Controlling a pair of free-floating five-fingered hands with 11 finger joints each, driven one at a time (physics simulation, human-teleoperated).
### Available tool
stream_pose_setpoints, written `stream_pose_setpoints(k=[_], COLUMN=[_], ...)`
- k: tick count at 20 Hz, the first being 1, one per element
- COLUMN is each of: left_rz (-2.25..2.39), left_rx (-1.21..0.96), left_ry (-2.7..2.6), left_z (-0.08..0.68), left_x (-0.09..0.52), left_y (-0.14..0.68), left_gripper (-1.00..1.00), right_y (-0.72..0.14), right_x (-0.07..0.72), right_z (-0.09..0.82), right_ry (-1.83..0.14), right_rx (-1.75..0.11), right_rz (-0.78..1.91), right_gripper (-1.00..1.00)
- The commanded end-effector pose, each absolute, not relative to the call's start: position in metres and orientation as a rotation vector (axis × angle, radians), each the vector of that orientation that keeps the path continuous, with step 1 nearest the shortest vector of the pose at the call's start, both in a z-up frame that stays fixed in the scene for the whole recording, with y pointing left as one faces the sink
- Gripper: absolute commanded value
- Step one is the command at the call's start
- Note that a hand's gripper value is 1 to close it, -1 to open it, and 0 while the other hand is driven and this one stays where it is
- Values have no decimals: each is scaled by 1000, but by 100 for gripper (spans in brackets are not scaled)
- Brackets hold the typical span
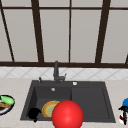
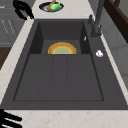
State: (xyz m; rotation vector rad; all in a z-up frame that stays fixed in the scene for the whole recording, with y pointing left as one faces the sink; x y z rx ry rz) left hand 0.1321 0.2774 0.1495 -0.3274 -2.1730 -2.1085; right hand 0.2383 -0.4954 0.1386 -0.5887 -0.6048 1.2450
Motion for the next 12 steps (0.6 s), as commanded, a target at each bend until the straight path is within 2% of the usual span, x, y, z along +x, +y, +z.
stream_pose_setpoints(k=[1, 9, 10, 12], left_rz=[-2108, -2108, -2108, -2108], left_rx=[-327, -327, -327, -327], left_ry=[-2173, -2173, -2173, -2173], left_z=[149, 149, 149, 149], left_x=[132, 132, 132, 132], left_y=[277, 277, 277, 277], left_gripper=[0, 0, 0, 0], right_y=[-500, -506, -506, -508], right_x=[234, 228, 228, 228], right_z=[129, 128, 127, 129], right_ry=[-564, -608, -607, -616], right_rx=[-568, -567, -565, -572], right_rz=[1257, 1248, 1248, 1264], right_gripper=[-100, -100, 100, 100])
